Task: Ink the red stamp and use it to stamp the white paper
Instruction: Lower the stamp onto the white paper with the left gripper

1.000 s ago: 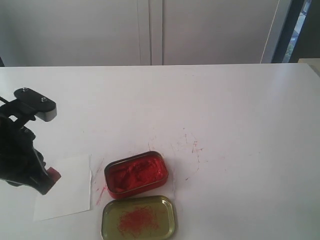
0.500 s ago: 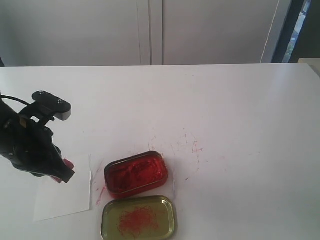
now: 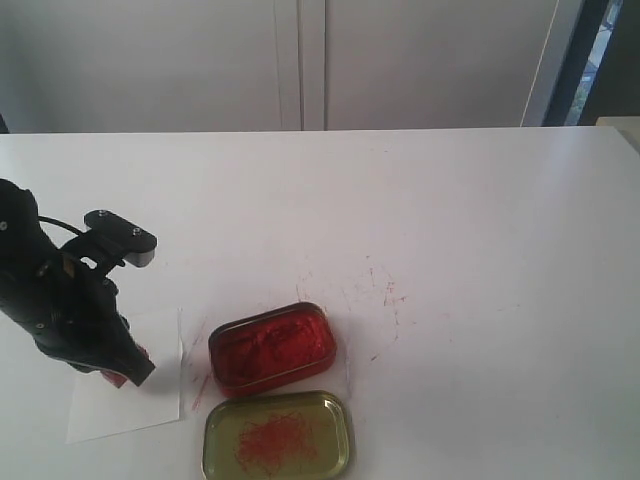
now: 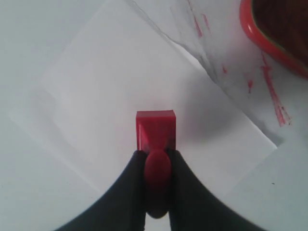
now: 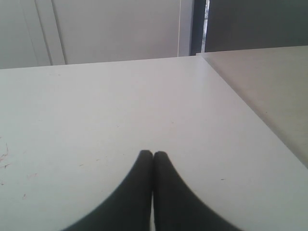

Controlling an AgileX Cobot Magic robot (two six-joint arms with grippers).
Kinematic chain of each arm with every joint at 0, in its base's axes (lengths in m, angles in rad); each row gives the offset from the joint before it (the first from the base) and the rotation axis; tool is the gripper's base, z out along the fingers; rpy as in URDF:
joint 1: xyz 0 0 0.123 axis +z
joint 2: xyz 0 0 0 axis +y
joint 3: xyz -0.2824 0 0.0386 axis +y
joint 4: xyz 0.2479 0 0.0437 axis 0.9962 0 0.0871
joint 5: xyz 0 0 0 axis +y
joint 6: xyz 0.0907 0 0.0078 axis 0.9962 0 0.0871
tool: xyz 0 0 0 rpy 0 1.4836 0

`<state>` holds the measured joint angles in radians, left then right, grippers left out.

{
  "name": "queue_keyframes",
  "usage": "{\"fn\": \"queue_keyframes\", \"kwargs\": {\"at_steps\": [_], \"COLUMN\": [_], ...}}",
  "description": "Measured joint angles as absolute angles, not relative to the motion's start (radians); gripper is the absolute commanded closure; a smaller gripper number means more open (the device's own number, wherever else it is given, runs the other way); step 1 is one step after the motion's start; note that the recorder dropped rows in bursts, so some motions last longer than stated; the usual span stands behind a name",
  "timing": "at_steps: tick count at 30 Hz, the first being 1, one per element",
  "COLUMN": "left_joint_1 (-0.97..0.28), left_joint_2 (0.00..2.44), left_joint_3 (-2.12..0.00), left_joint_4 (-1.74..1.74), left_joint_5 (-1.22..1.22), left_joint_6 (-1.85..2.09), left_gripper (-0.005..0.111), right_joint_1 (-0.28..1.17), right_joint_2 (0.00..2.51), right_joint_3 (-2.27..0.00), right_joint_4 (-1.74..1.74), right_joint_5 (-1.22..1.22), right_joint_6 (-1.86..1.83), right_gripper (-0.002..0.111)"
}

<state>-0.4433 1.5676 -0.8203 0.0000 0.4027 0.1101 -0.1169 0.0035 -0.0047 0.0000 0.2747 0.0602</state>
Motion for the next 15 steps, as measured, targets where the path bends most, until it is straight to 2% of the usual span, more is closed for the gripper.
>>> {"fn": "queue_keyframes", "kwargs": {"at_steps": [15], "left_joint_1": [-0.443], "left_joint_2": [1.632], "left_joint_3": [-0.825], "left_joint_4": [0.007], "left_joint_5": [0.387], "left_joint_6": [0.11], "left_gripper": [0.107], "right_joint_1": [-0.117], "right_joint_2": [0.004], "right_joint_3": [-0.005], "right_joint_4": [0.0], "right_joint_5": [0.275], "right_joint_6": [0.06], "right_gripper": [0.108]}}
